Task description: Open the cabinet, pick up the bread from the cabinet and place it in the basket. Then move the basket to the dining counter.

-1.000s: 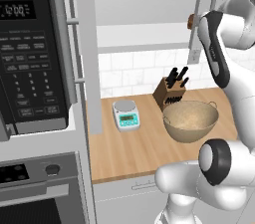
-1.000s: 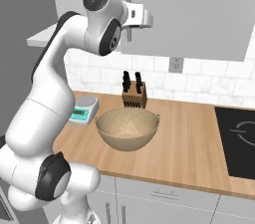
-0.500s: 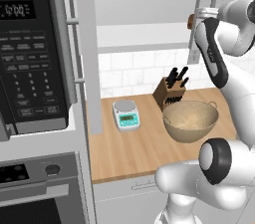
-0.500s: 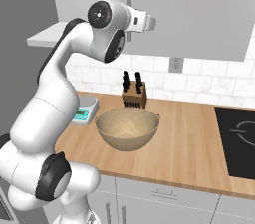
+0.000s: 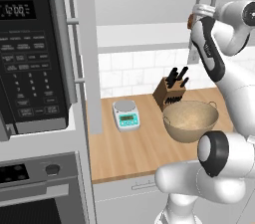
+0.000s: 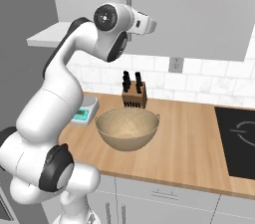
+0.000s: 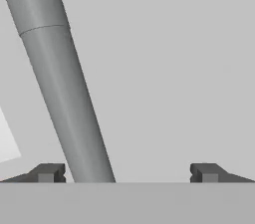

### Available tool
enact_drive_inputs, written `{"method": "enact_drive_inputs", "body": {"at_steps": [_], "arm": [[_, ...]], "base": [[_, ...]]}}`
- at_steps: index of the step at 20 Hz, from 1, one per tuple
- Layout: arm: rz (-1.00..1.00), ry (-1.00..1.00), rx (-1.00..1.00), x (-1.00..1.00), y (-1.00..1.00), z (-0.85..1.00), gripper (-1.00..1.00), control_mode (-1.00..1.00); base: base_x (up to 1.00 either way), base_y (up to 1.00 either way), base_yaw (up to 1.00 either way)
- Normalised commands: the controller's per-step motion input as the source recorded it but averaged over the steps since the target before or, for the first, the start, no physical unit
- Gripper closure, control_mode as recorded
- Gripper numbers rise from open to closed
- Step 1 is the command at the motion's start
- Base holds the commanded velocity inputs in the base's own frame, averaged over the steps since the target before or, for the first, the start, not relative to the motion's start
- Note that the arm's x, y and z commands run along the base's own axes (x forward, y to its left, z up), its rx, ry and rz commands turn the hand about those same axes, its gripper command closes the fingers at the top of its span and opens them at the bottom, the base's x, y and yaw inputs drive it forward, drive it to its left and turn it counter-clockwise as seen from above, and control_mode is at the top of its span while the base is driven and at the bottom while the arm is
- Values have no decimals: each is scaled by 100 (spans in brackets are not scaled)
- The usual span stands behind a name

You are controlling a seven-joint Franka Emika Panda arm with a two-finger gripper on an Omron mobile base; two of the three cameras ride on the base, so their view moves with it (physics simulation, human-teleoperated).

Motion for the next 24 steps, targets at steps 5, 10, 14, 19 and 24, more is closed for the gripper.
{"method": "enact_drive_inputs", "body": {"at_steps": [5, 10, 14, 19, 24], "arm": [[0, 0, 12, 40, 0, 0, -100, -100], [0, 0, 10, 32, 0, 0, 100, -100], [0, 0, 6, 10, 0, 0, 100, -100], [0, 0, 2, -3, -16, 0, 100, -100], [0, 0, 5, -15, -32, 0, 100, -100]], "base": [[0, 0, 0], [0, 0, 0], [0, 0, 0], [0, 0, 0], [0, 0, 0]]}}
